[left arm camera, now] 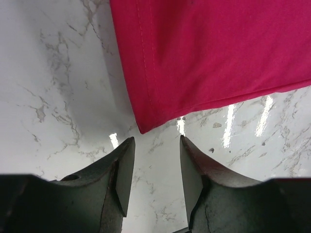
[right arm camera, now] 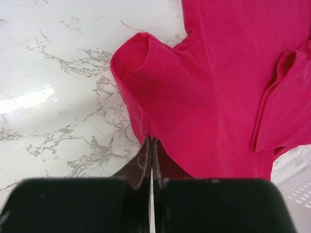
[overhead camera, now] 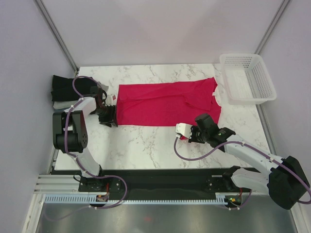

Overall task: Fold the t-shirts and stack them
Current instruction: Fold the tshirt

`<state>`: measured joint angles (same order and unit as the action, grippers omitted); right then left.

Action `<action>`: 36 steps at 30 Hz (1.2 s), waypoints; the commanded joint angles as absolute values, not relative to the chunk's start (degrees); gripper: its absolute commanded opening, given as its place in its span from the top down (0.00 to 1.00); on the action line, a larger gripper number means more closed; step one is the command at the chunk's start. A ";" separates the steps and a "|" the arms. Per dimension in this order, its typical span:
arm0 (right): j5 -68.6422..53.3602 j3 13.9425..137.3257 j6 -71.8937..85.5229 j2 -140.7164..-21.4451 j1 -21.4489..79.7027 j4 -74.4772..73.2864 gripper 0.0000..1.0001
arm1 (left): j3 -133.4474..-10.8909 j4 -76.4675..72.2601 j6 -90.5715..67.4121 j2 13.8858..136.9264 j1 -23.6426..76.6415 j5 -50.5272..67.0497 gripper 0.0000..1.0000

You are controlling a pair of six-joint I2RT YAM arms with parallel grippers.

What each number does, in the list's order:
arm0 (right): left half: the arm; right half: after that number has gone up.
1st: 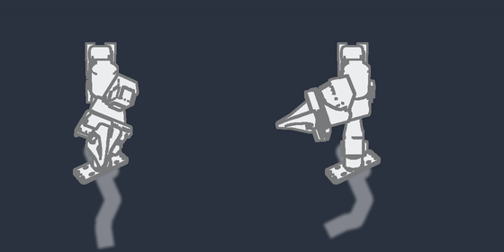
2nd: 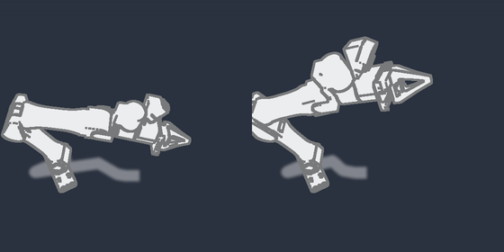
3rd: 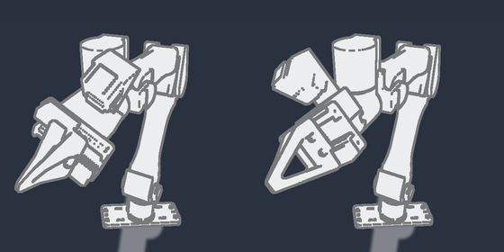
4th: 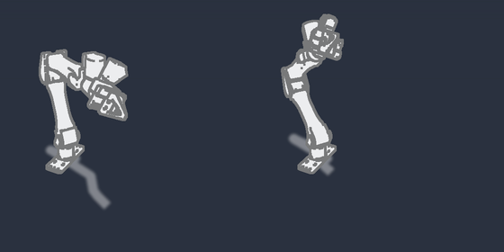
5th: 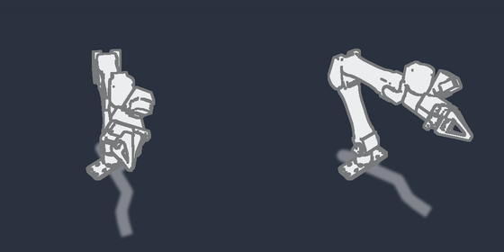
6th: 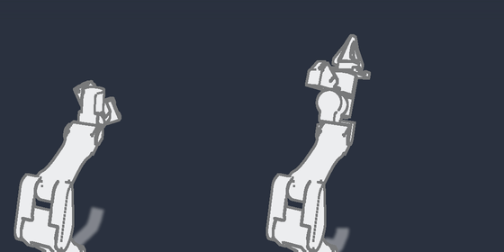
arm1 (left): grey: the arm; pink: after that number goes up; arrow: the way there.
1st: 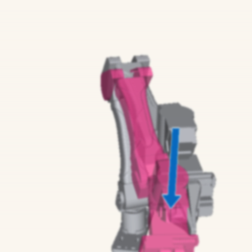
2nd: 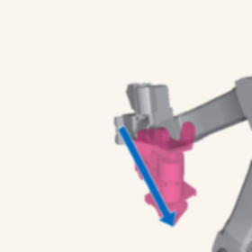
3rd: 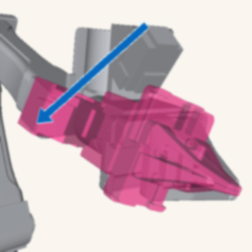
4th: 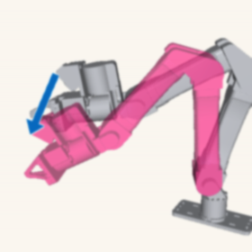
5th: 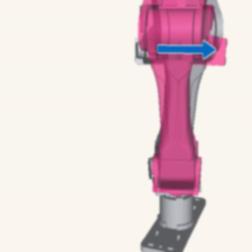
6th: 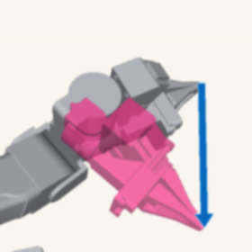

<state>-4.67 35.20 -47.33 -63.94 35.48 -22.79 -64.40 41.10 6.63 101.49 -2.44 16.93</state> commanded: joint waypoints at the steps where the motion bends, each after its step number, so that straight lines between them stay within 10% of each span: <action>1: -4.75 36.56 -46.67 -63.55 34.81 -22.32 1.00 | -67.41 41.13 5.19 101.95 -3.07 18.55 0.51; 23: -5.18 34.37 -45.88 -62.14 32.34 -22.41 1.00 | -70.57 39.99 5.54 107.49 -3.08 19.07 0.69; 26: -5.19 34.19 -45.53 -61.88 32.08 -22.32 1.00 | -71.37 40.78 5.89 107.84 -3.08 20.12 0.98; 36: -2.37 42.18 -44.38 -61.52 25.76 -22.33 1.00 | -74.61 45.79 7.65 101.69 -2.99 23.11 0.98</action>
